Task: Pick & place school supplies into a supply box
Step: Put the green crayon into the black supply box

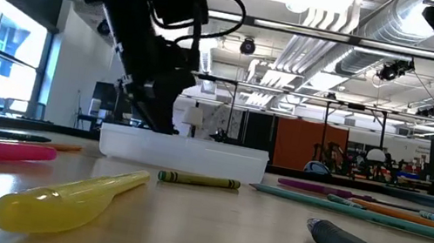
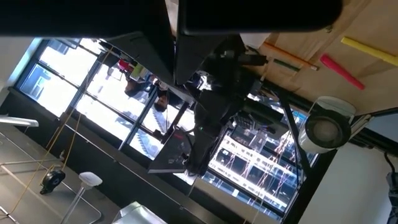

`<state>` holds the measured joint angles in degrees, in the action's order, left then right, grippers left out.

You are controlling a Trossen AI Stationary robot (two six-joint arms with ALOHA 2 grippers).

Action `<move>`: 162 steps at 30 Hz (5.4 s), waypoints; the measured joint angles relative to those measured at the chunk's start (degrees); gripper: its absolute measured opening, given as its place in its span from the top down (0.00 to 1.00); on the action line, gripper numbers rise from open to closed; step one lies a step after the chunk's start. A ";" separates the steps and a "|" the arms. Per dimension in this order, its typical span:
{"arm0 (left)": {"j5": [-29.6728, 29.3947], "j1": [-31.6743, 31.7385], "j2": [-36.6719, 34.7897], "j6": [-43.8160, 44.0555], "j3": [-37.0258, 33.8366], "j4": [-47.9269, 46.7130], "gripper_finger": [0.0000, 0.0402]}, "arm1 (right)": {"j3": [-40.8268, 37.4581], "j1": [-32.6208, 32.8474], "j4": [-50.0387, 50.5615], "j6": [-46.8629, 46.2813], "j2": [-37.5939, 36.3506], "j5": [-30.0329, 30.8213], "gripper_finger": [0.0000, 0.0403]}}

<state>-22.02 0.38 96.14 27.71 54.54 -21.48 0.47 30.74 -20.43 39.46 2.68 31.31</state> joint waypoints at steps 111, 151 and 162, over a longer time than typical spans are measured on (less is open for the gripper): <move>7.91 -17.99 -13.10 29.37 -19.47 -14.34 0.69 | 0.33 0.00 -24.47 16.17 4.50 -5.07 1.00; 1.03 -18.01 -12.95 23.07 -20.49 -1.85 0.92 | 0.33 0.01 -24.74 16.10 4.50 -5.11 1.00; -5.62 -17.97 -12.84 20.94 -3.05 -30.28 0.97 | 0.33 0.00 -24.87 16.09 4.50 -5.13 1.00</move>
<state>-27.64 -17.58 83.30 48.65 51.49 -51.75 0.80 30.75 -45.29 55.55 7.18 26.18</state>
